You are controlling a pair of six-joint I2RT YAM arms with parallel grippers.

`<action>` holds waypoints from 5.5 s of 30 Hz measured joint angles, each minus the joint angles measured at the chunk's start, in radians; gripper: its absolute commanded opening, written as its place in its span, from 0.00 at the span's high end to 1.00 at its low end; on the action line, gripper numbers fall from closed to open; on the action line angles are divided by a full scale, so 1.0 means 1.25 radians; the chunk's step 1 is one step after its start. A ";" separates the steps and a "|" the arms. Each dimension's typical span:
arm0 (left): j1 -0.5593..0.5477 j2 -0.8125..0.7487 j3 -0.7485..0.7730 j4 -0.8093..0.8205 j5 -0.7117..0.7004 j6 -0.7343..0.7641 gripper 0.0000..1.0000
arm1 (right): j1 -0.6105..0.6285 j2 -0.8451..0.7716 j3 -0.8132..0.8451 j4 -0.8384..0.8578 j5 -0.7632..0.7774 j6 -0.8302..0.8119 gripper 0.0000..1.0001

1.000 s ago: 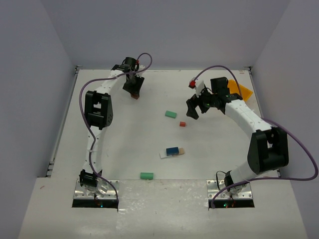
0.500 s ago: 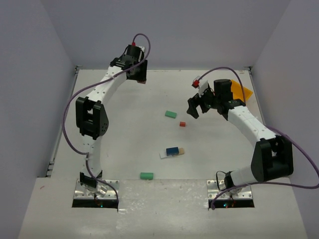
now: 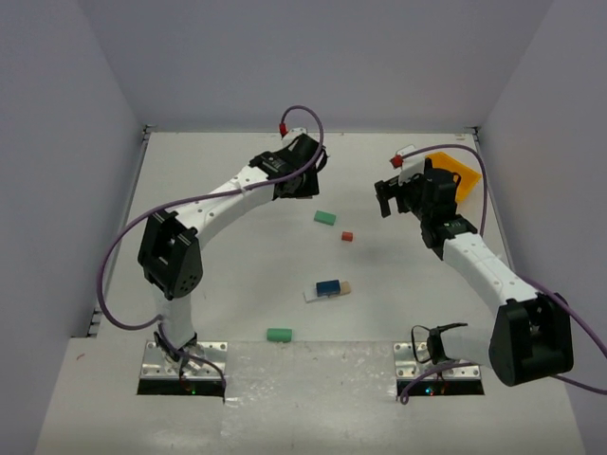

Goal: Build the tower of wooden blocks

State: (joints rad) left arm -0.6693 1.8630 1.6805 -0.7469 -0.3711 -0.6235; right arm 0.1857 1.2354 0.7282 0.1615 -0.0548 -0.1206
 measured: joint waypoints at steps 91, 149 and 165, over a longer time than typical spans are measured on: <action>-0.380 0.034 -0.136 -0.210 -0.093 -0.533 1.00 | -0.016 0.039 -0.010 0.067 -0.028 0.103 0.01; -0.388 0.060 -0.102 -0.242 -0.086 -0.534 0.78 | -0.016 0.039 -0.011 0.068 -0.048 0.084 0.01; -0.395 0.060 -0.102 -0.244 -0.092 -0.538 0.58 | -0.016 0.039 -0.011 0.068 -0.048 0.084 0.01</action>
State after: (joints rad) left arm -1.1629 1.9381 1.5528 -1.0524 -0.4862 -1.2965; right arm 0.1658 1.2839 0.7147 0.2462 -0.1150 -0.0154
